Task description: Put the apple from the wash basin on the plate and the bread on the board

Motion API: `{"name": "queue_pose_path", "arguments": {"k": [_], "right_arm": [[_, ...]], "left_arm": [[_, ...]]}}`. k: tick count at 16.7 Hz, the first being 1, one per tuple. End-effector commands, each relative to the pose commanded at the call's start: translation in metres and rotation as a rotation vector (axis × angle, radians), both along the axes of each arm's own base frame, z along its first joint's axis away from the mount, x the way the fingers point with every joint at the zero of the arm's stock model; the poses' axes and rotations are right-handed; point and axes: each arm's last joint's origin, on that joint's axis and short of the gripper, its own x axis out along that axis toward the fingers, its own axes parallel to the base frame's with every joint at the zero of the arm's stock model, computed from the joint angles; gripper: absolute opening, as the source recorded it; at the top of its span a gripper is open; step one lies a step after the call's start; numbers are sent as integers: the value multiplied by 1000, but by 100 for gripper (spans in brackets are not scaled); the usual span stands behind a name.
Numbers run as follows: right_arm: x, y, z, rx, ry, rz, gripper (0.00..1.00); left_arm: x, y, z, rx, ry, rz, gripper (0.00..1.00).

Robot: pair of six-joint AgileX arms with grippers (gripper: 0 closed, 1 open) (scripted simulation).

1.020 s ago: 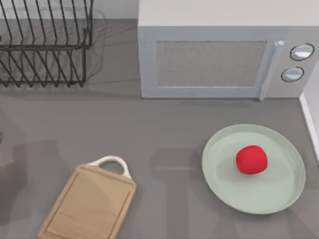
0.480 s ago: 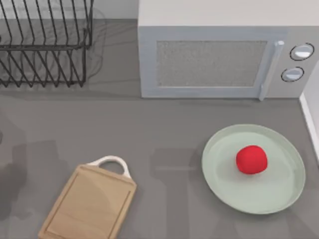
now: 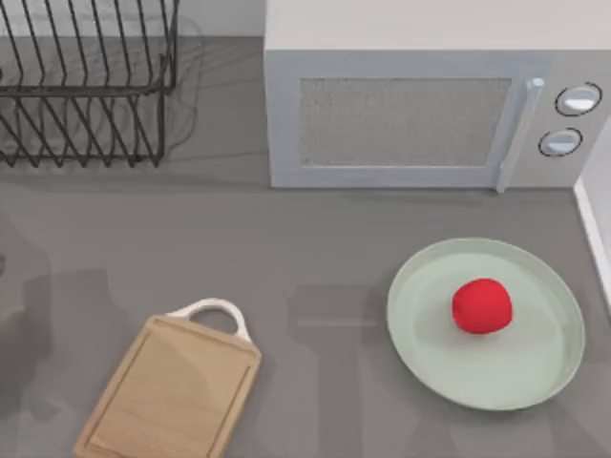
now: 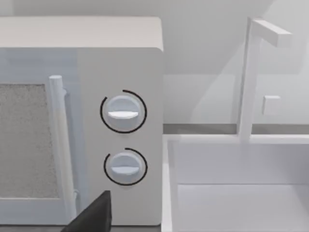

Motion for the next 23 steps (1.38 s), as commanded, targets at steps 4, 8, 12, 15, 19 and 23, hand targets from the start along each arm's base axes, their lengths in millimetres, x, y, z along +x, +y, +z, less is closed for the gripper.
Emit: {"name": "queue_pose_path", "arguments": {"k": [4, 8, 12, 15, 19, 23], "right_arm": [[0, 0, 0, 0, 0, 0, 100], [0, 0, 0, 0, 0, 0, 100], [0, 0, 0, 0, 0, 0, 100], [0, 0, 0, 0, 0, 0, 100], [0, 0, 0, 0, 0, 0, 100], [0, 0, 0, 0, 0, 0, 100]], "left_arm": [[0, 0, 0, 0, 0, 0, 0], [0, 0, 0, 0, 0, 0, 0], [4, 1, 14, 5, -19, -5, 0], [6, 1, 42, 0, -3, -6, 0], [2, 0, 84, -7, 22, -6, 0], [0, -1, 101, 1, -3, -3, 0]]}}
